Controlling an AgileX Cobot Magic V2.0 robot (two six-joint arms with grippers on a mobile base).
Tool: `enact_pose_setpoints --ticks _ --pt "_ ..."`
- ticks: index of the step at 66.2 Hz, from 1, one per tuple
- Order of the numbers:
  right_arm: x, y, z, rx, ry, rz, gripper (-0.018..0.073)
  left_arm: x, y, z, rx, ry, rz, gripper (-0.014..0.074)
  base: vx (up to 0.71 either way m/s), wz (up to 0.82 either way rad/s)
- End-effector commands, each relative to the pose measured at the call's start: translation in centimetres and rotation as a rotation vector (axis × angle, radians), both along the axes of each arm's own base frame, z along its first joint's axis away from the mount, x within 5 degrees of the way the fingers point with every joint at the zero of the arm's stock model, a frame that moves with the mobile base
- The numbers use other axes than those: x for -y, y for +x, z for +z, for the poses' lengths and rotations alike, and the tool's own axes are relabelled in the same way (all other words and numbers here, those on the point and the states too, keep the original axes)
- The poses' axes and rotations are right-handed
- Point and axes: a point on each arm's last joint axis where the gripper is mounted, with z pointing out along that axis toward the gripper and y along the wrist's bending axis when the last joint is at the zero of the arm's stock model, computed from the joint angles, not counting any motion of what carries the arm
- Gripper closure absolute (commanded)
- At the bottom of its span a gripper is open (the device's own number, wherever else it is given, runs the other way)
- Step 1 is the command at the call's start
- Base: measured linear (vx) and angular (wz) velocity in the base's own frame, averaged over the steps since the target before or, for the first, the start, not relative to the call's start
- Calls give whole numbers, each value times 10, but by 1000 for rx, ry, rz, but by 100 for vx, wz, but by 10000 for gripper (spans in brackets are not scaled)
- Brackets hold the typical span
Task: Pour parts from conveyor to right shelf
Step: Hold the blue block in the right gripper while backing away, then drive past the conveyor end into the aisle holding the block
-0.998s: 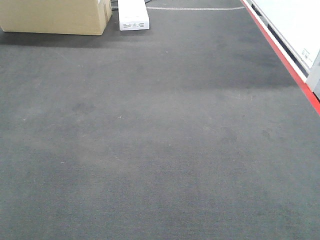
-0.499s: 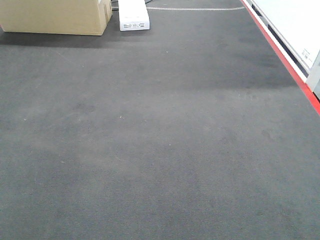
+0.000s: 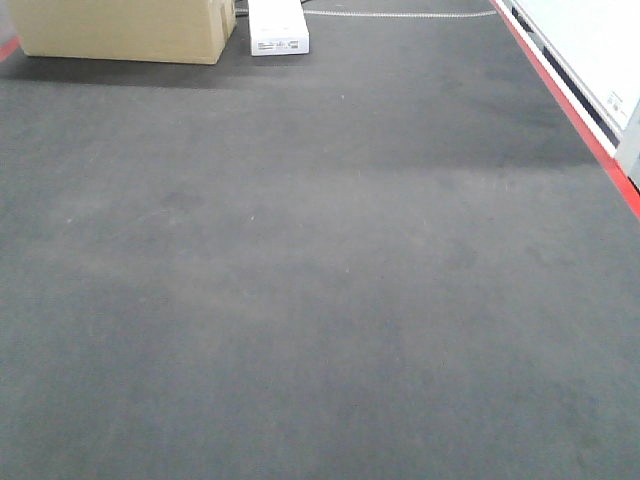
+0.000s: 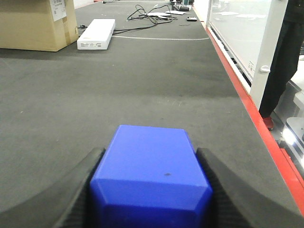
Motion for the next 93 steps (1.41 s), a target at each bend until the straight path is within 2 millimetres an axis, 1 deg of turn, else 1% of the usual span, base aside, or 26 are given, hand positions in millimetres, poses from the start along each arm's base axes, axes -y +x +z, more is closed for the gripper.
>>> enact_pose_setpoints --ticks 1,20,69,93 --pt "0 1 15 84 0 -2 564 1 1 13 81 -18 -8 602 -17 1" --pt "0 1 15 84 0 -2 564 1 1 13 81 -18 -8 602 -22 -7" --pt "0 1 15 81 0 -2 564 1 1 13 81 -18 -8 602 -26 -27" --pt "0 1 15 81 0 -2 564 1 1 13 81 -18 -8 602 -24 -46"
